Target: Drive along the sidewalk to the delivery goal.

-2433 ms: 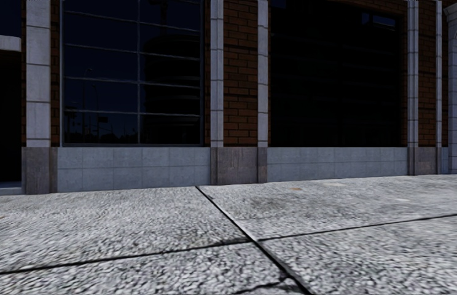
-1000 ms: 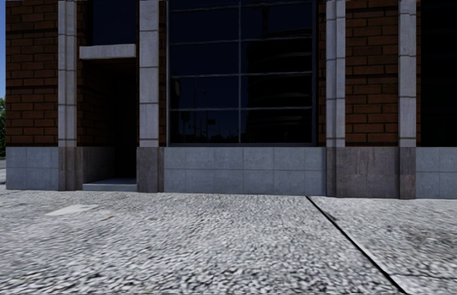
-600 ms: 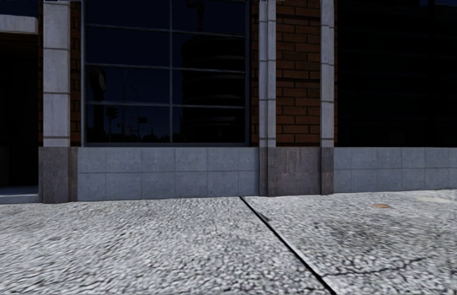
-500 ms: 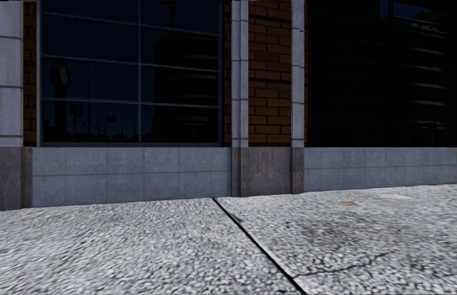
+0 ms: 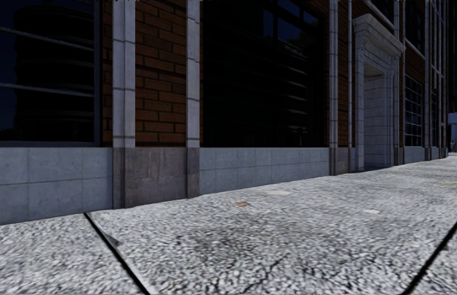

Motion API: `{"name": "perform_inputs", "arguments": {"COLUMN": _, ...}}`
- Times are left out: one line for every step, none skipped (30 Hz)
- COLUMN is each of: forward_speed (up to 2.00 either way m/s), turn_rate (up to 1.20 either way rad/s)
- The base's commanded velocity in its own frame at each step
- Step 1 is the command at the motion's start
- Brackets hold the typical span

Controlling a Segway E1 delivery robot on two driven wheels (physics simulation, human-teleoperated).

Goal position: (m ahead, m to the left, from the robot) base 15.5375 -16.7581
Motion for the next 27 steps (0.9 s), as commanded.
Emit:
{"name": "perform_inputs", "arguments": {"forward_speed": 1.12, "turn_rate": -1.12}}
{"name": "perform_inputs", "arguments": {"forward_speed": 1.14, "turn_rate": 0.0}}
{"name": "perform_inputs", "arguments": {"forward_speed": 1.15, "turn_rate": 0.0}}
{"name": "perform_inputs", "arguments": {"forward_speed": 1.15, "turn_rate": 0.0}}
{"name": "perform_inputs", "arguments": {"forward_speed": 1.15, "turn_rate": 0.0}}
{"name": "perform_inputs", "arguments": {"forward_speed": 1.15, "turn_rate": -0.44}}
{"name": "perform_inputs", "arguments": {"forward_speed": 1.15, "turn_rate": -0.87}}
{"name": "perform_inputs", "arguments": {"forward_speed": 1.15, "turn_rate": -0.87}}
{"name": "perform_inputs", "arguments": {"forward_speed": 1.15, "turn_rate": -0.96}}
{"name": "perform_inputs", "arguments": {"forward_speed": 1.15, "turn_rate": -0.52}}
{"name": "perform_inputs", "arguments": {"forward_speed": 1.15, "turn_rate": 0.0}}
{"name": "perform_inputs", "arguments": {"forward_speed": 1.15, "turn_rate": 0.0}}
{"name": "perform_inputs", "arguments": {"forward_speed": 1.15, "turn_rate": 0.0}}
{"name": "perform_inputs", "arguments": {"forward_speed": 1.16, "turn_rate": 0.0}}
{"name": "perform_inputs", "arguments": {"forward_speed": 1.16, "turn_rate": 0.0}}
{"name": "perform_inputs", "arguments": {"forward_speed": 1.16, "turn_rate": 0.0}}
{"name": "perform_inputs", "arguments": {"forward_speed": 1.16, "turn_rate": 0.0}}
{"name": "perform_inputs", "arguments": {"forward_speed": 1.16, "turn_rate": -1.18}}
{"name": "perform_inputs", "arguments": {"forward_speed": 1.16, "turn_rate": -1.18}}
{"name": "perform_inputs", "arguments": {"forward_speed": 1.16, "turn_rate": -1.19}}
{"name": "perform_inputs", "arguments": {"forward_speed": 1.17, "turn_rate": -1.1}}
{"name": "perform_inputs", "arguments": {"forward_speed": 1.18, "turn_rate": -1.05}}
{"name": "perform_inputs", "arguments": {"forward_speed": 1.18, "turn_rate": -1.13}}
{"name": "perform_inputs", "arguments": {"forward_speed": 1.19, "turn_rate": -1.17}}
{"name": "perform_inputs", "arguments": {"forward_speed": 1.19, "turn_rate": -1.18}}
{"name": "perform_inputs", "arguments": {"forward_speed": 1.19, "turn_rate": -1.16}}
{"name": "perform_inputs", "arguments": {"forward_speed": 1.19, "turn_rate": 0.0}}
